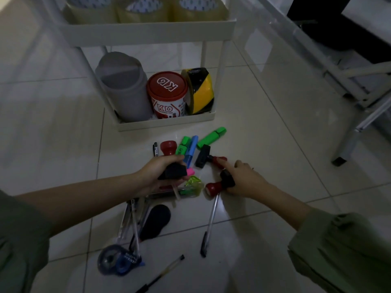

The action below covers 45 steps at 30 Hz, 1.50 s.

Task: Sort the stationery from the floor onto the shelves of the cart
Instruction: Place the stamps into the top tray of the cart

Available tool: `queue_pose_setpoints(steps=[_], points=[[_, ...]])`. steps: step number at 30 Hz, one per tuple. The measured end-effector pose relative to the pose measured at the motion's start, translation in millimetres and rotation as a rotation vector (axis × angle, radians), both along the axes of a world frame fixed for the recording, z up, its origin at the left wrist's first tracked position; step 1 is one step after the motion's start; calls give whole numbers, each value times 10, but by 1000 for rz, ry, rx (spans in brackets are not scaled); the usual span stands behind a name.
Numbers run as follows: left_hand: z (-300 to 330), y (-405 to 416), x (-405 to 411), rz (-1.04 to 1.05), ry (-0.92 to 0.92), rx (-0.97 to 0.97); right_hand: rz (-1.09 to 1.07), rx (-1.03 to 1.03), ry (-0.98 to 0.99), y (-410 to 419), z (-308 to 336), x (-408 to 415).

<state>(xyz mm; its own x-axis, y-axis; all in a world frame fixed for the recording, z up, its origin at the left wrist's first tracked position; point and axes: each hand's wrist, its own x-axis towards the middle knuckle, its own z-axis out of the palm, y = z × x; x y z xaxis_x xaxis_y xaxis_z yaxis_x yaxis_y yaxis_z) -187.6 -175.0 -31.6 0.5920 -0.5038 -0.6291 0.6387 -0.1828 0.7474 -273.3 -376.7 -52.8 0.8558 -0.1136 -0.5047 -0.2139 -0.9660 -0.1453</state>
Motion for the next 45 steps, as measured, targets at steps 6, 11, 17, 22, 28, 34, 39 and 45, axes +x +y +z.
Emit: queue_pose_setpoints(steps=[6,11,17,22,28,34,39,45], points=[[9,-21,-6,10,7,-12,-113,230,-105,-30,53,40],[43,-87,-101,0,28,-35,-693,948,-33,107,355,33],[114,-112,-205,-96,42,-190,-679,1048,-141,521,439,71],[82,-20,-203,-36,-27,-71,-467,1007,-145,587,557,65],[78,75,-139,121,-43,63,-367,725,-229,303,381,252],[84,94,-150,55,-30,60,-72,21,-129,54,-136,316],[70,87,-169,-21,-73,83,-177,233,-189,33,-154,281],[77,62,-124,-47,-158,95,-547,663,-442,118,197,329]])
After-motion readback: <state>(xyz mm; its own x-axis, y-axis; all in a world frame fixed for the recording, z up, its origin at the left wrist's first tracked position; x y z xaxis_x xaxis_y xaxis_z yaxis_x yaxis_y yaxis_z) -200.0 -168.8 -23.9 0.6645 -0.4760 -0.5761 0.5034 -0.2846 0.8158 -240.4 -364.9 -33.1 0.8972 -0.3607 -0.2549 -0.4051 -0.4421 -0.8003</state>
